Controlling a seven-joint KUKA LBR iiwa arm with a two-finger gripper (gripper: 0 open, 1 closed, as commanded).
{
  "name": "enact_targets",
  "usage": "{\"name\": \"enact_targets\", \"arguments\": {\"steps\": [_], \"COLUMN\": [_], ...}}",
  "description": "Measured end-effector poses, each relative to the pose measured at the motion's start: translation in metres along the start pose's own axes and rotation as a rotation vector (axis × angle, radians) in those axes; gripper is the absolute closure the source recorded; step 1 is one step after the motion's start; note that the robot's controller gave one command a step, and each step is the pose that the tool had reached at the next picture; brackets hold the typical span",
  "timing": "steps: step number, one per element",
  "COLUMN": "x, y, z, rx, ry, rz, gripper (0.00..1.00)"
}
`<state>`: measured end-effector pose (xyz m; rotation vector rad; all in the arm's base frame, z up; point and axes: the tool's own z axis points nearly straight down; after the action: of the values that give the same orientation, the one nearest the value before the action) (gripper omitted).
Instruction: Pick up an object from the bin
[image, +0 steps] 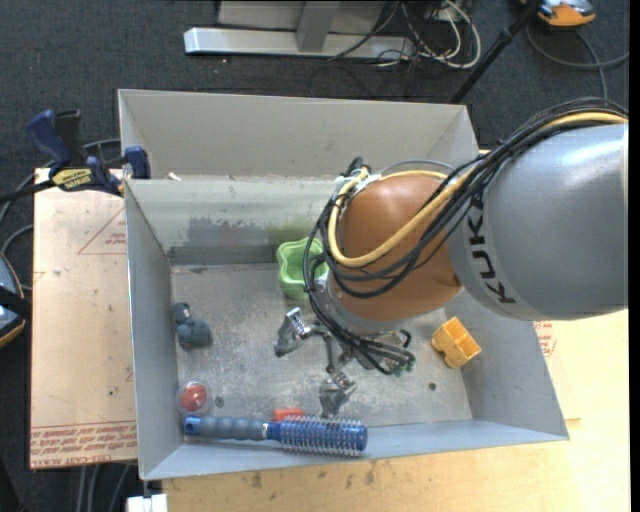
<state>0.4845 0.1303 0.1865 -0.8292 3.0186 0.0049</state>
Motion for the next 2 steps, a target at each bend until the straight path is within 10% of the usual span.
{"name": "enact_targets", "arguments": {"steps": [1, 2], "x": [0.026, -0.098], "y": [-0.049, 0.008], "z": [0.043, 0.112], "rx": [-0.003, -0.003], "ry": [0.014, 0.005], "rz": [-0.315, -0.26], "gripper": [0.0, 0.0]}}
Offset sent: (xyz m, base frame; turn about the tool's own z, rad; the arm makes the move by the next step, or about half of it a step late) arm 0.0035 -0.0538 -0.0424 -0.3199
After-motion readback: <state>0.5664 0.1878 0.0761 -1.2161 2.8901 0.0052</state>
